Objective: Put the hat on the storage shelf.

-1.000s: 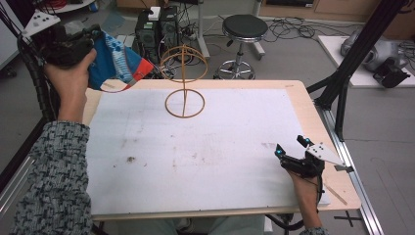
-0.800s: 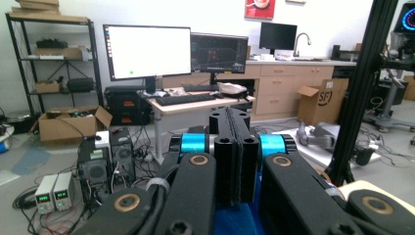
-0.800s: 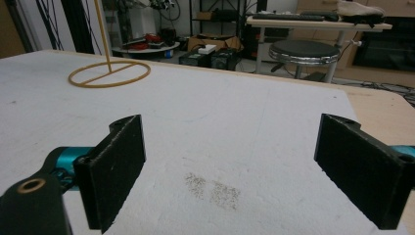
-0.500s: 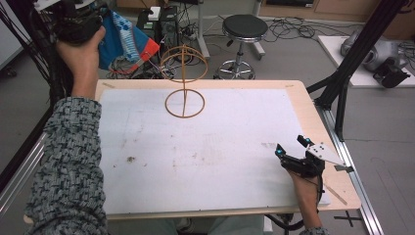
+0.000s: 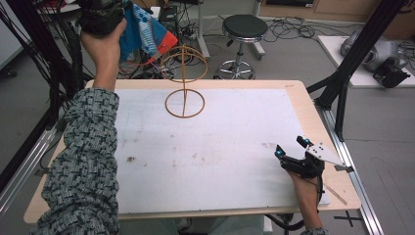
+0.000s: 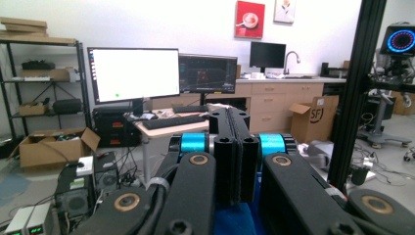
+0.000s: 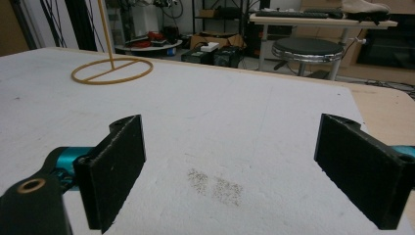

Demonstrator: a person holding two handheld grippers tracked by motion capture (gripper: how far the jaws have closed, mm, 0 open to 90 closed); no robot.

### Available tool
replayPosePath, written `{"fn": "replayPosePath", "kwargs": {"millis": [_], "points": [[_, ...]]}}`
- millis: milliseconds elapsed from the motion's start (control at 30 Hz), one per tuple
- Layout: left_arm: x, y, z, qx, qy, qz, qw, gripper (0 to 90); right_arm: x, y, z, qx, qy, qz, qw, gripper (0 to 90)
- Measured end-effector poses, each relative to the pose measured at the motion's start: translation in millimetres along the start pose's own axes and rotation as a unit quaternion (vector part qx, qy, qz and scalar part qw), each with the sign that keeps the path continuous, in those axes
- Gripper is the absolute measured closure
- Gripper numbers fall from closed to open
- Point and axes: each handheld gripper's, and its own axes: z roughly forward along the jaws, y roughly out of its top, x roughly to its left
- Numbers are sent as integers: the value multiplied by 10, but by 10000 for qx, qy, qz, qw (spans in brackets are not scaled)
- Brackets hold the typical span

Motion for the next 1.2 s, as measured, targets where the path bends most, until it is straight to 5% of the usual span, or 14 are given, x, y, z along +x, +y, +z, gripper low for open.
{"fn": "replayPosePath", "kwargs": {"millis": [767, 1200], "points": [[-312, -26, 389, 105, -394, -103, 9991, 891, -34, -43, -108, 67, 48, 23, 10000, 108], [-294, -278, 425, 812, -757, -154, 9937, 890, -21, -48, -83, 65, 96, 14, 9999, 108]]}}
